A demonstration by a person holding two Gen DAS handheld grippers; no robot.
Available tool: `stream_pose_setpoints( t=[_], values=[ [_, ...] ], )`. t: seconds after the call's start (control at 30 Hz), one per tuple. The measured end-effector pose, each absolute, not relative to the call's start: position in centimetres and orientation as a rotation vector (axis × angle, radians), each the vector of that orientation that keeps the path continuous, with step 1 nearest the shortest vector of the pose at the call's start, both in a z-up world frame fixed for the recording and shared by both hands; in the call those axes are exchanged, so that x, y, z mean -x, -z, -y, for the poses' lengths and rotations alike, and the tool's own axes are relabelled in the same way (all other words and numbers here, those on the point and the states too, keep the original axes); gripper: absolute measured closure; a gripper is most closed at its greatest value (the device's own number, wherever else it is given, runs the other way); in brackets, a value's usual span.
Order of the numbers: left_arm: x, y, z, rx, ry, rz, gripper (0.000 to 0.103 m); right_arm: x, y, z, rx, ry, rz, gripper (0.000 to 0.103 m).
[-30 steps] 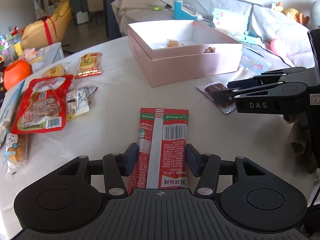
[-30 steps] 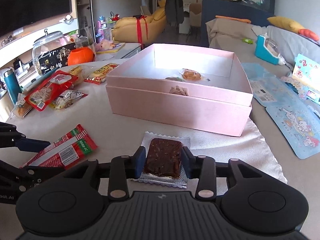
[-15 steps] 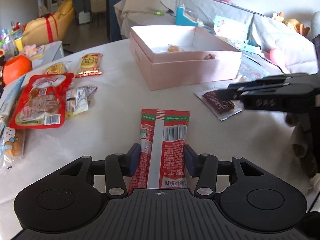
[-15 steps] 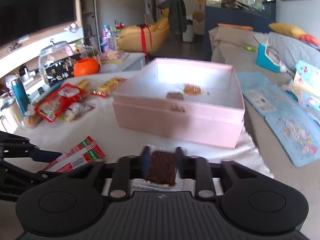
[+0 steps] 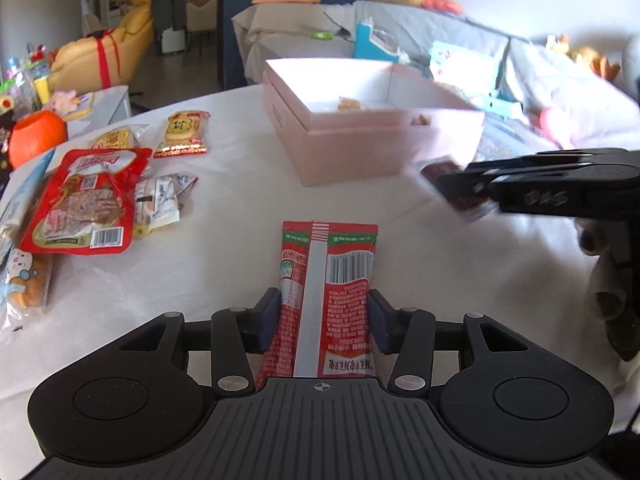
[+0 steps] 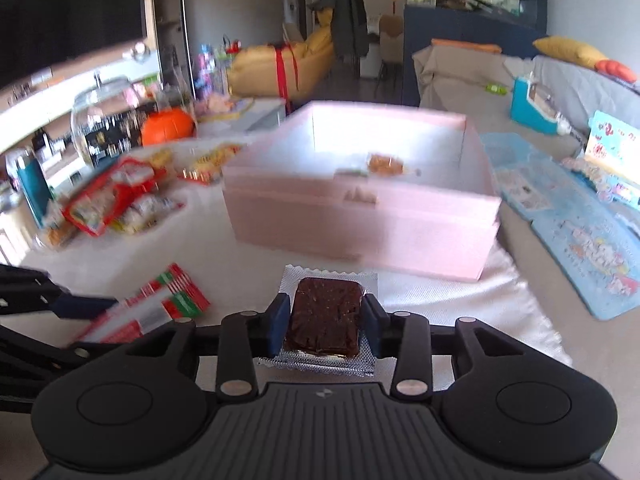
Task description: Organize snacks
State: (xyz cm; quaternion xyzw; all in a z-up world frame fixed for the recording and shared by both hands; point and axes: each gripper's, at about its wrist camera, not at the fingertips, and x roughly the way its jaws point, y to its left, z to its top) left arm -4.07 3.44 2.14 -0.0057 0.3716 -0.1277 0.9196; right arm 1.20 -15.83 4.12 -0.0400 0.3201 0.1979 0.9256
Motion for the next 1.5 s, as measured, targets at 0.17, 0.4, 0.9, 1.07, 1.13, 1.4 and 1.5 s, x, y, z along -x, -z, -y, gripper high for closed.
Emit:
stream_pose_setpoints(
  t=[0.17,0.4,0.9,1.07,1.13,1.4,1.5],
  values=[
    [2.0,-9.0,-4.5,0.079,0.315,-0.58,0.052,-0.7,-9.4,17.7,0.04,-0.401,-0.512,0.065],
    [-10.0,-16.7,-4.0,0.253,0.416,-0.517,0.046,-6.6,-16.6,18.6,0.028,-0.347,-0.378,0.057],
    [0.0,-8.0,-15.7,0.238,-0.058,-0.473,0.051,-5.5,-9.3,16.3,0.131,-0.374,-0.567,0.035],
    [0.4,-6.8,-22.7,0.323,-0.29,-0.52,0.051,-2.8,-8.1,11.7,0.142,-0.514,-0.598,0.034],
    [0.4,-5.8,-23.6,0.343,-0.313,-0.552,0.051,-2.3,-7.4,9.8,0.151,-0.569,-0.622,0.034],
    [2.1,-3.2,-20.8,0.281,-0.13,-0.573,0.05,-2.9,-6.8,4.7,0.184,-0.671,-0.705,0.034],
    [2.8,-1.8,-19.9,0.28,-0.175,-0.494,0.05,-4.4,-7.1,2.6,0.162,-0.712,-0.743,0.033]
  ],
)
